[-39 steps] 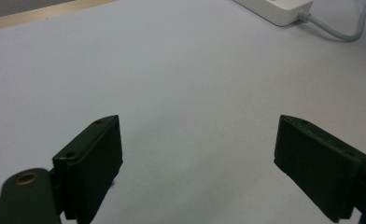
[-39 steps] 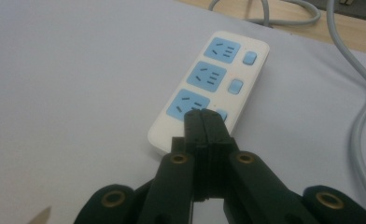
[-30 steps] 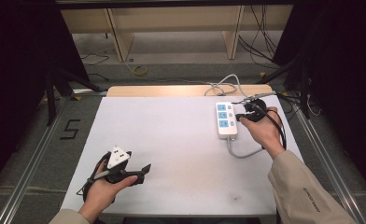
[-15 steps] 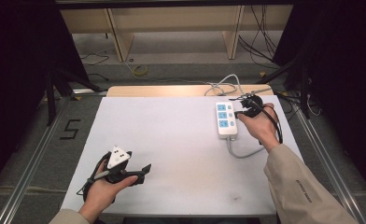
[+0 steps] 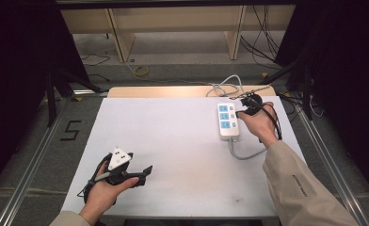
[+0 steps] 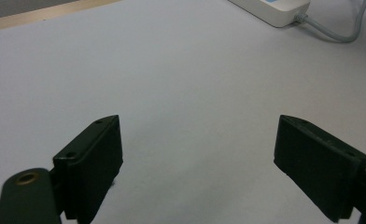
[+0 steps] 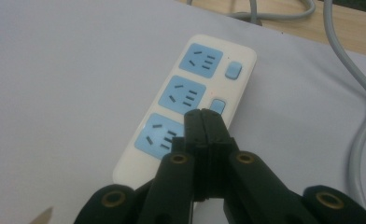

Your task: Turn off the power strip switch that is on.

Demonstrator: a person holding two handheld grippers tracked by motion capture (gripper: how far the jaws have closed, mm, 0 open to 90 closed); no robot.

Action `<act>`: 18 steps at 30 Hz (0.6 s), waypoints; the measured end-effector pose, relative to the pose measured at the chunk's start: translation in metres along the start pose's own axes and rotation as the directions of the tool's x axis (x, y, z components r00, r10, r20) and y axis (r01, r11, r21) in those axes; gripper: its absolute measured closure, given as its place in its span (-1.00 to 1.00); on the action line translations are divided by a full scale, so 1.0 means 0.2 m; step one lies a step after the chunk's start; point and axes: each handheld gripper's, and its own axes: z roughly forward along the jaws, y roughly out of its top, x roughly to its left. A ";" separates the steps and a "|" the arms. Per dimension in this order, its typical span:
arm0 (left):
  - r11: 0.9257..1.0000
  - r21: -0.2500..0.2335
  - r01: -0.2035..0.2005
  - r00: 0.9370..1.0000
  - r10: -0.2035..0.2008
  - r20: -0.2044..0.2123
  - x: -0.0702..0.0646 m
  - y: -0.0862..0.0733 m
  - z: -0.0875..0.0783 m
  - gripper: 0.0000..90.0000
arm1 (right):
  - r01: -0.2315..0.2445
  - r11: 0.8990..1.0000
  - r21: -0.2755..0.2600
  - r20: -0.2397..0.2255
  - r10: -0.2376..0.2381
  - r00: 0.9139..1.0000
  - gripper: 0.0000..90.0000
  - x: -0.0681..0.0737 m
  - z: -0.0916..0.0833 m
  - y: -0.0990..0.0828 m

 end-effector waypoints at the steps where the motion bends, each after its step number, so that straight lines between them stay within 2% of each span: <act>1: 1.000 -0.001 0.001 1.000 -0.001 0.000 0.00 0.00 0.00 -0.67 | -0.002 1.000 0.001 0.001 0.002 1.000 1.00 0.00 0.00 0.00; 18: 1.000 -0.001 0.000 1.000 0.000 -0.001 0.00 0.00 0.00 -0.67 | 0.000 1.000 0.020 0.015 0.000 1.000 1.00 -0.02 0.05 0.04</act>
